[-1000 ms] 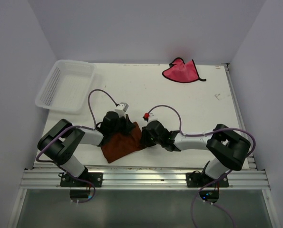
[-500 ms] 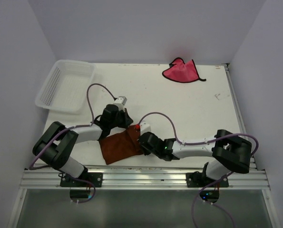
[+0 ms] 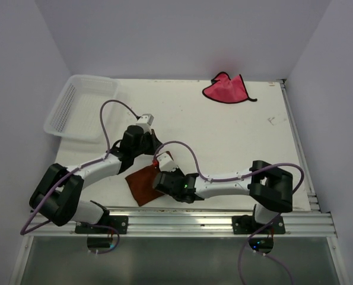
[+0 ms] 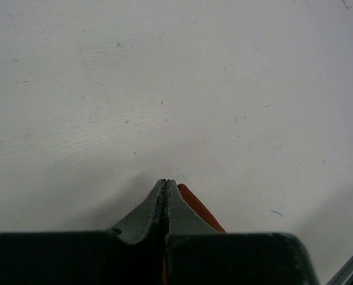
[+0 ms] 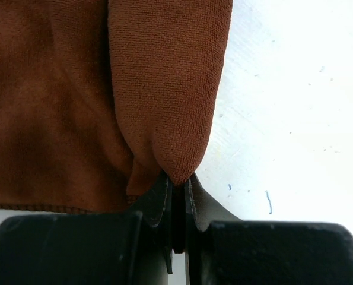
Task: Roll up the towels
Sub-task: Roll the towel
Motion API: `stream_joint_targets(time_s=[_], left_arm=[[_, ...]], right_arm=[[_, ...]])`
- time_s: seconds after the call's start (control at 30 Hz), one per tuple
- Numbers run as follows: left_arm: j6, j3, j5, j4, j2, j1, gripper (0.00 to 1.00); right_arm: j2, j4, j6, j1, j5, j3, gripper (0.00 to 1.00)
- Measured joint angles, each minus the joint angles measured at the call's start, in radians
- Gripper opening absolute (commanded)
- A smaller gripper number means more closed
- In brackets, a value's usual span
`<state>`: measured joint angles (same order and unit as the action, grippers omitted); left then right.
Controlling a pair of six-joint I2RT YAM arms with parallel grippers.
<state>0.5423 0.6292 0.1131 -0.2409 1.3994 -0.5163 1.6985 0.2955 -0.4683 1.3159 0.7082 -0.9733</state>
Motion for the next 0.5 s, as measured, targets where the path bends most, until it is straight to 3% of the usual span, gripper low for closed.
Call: stream_joint_targets(time_s=[0.5], left_arm=[[0.0,-0.005,-0.037,0.057,-0.089,0.021,0.0]], right_arm=[[0.278,0.233,0.143,0.109,0.27,-0.258,0.0]])
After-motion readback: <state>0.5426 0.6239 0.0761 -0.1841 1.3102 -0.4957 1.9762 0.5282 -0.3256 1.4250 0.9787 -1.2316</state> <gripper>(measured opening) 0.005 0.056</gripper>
